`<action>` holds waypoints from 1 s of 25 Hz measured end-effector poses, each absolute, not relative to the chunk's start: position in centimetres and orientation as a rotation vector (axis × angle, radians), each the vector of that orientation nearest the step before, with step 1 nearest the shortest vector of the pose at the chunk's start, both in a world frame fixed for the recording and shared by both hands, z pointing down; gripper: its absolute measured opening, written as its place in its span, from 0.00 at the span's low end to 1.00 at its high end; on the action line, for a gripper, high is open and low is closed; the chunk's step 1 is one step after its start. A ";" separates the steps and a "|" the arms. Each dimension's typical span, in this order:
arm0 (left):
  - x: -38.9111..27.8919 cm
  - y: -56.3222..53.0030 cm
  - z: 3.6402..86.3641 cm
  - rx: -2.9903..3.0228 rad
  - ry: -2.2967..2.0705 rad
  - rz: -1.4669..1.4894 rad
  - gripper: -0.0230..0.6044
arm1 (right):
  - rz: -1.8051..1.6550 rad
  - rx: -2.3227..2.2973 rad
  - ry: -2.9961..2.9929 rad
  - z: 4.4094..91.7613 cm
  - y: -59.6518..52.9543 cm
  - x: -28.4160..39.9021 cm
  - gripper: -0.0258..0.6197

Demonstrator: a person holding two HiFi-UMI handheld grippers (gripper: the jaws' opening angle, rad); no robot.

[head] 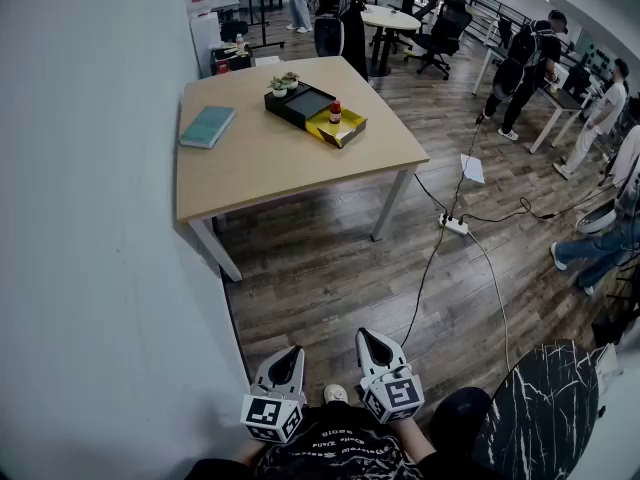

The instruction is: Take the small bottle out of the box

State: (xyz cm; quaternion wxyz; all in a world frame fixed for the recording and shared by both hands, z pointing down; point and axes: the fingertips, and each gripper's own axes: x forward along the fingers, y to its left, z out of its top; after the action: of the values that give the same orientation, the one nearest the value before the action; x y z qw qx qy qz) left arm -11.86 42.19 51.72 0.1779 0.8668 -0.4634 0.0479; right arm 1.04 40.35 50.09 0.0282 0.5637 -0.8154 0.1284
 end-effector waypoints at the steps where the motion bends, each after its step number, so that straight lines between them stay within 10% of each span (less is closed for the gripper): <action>1: -12.0 42.2 51.8 2.439 -1.327 0.129 0.04 | 0.386 1.747 -2.507 50.1 40.6 1.5 0.04; 20: -10.7 42.3 52.2 2.414 -1.360 0.145 0.04 | 0.397 1.638 -2.530 51.4 40.8 2.7 0.05; 25: -9.9 42.3 52.6 2.387 -1.345 0.124 0.13 | 0.418 1.630 -2.549 51.9 40.8 3.7 0.26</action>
State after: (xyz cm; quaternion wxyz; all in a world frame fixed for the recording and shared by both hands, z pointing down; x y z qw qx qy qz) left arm -9.90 42.32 52.65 0.1982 0.8530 -0.4807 0.0445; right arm 3.67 40.80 51.90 0.0437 0.5331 -0.8338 0.1367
